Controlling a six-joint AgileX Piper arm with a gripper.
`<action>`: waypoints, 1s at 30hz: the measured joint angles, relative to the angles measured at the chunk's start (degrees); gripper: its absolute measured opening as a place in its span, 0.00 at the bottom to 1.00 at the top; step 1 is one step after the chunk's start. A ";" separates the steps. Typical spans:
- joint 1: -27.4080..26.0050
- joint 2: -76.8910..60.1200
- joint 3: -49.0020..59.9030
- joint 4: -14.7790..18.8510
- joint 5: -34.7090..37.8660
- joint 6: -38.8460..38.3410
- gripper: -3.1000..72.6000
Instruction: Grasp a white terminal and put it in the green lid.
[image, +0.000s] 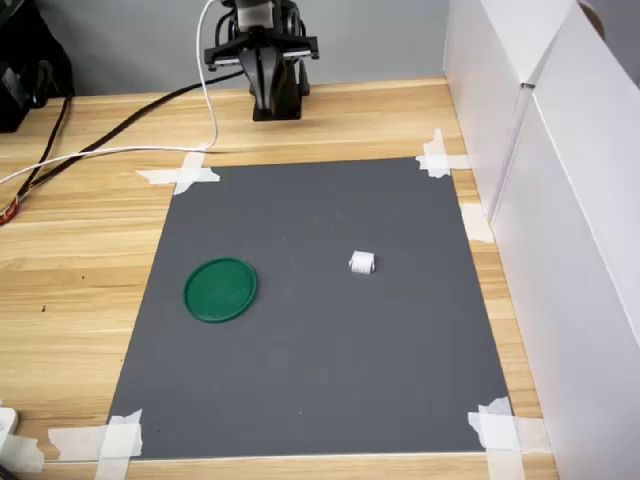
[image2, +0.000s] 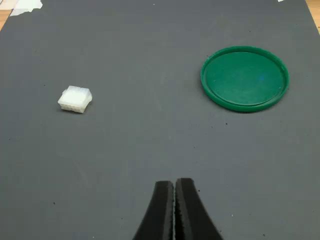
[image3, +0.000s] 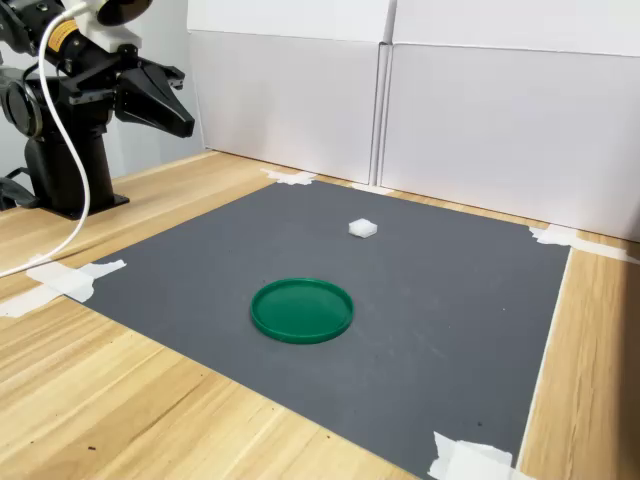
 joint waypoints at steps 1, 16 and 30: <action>0.00 0.13 0.00 0.00 0.07 0.00 0.02; 0.00 0.74 -0.80 0.00 0.50 0.00 0.02; 0.00 21.55 -16.51 -0.90 0.56 -0.05 0.02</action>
